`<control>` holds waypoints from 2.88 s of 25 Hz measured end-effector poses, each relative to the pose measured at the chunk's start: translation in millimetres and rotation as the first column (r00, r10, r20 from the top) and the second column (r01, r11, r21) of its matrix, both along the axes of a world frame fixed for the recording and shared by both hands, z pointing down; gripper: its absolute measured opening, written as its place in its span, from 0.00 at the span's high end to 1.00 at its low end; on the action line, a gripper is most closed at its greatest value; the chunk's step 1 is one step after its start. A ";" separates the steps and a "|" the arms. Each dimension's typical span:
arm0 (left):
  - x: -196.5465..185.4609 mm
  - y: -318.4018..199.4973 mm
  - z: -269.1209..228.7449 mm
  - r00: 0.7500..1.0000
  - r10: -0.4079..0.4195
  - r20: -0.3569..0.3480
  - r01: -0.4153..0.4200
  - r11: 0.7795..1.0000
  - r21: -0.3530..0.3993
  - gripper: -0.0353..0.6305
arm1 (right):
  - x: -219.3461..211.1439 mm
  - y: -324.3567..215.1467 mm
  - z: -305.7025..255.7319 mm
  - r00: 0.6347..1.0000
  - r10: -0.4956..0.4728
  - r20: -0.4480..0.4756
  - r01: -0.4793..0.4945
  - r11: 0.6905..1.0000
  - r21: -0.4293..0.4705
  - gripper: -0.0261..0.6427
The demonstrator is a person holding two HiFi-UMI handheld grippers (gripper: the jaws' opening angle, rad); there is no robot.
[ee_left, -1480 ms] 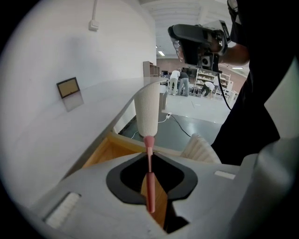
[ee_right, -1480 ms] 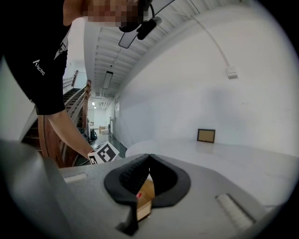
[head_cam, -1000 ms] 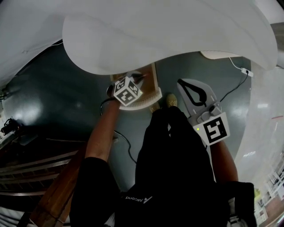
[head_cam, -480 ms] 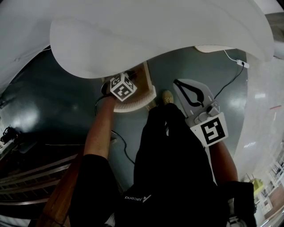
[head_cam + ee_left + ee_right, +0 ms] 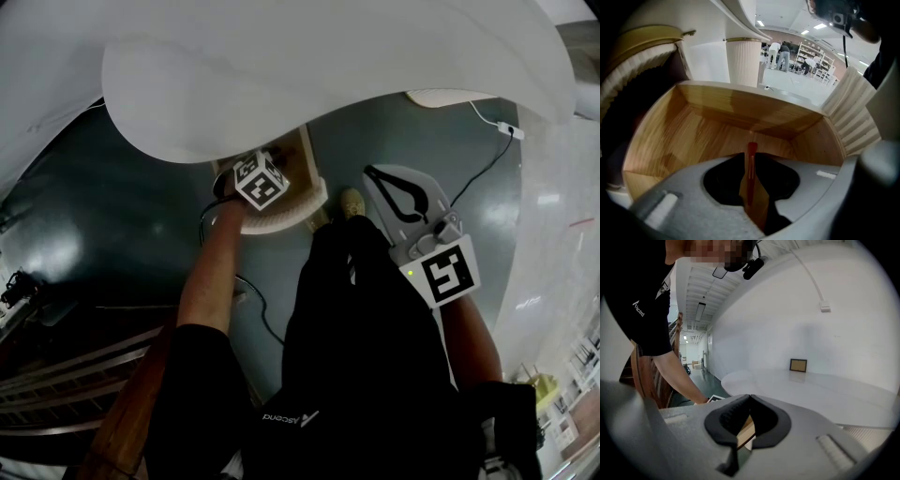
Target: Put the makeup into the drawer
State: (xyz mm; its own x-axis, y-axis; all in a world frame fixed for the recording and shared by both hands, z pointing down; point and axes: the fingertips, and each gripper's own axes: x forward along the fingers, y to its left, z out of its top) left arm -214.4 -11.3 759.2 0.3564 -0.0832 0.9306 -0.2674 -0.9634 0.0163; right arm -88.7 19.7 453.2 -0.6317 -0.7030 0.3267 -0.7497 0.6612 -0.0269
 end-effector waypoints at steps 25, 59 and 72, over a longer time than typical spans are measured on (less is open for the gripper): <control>58.0 24.6 -283.9 0.867 -0.085 -0.492 0.260 0.918 0.301 0.91 | -1.2 10.5 -86.0 0.992 -0.053 0.117 0.037 0.989 0.142 0.96; 86.4 64.2 -515.7 0.419 0.029 -0.907 0.640 0.700 0.318 0.93 | 29.2 42.3 -198.0 0.936 -0.167 0.309 0.069 0.949 0.307 0.96; 75.3 67.1 -513.8 0.421 0.003 -0.907 0.668 0.675 0.313 0.93 | 25.1 44.8 -195.0 0.930 -0.195 0.311 0.098 0.948 0.302 0.96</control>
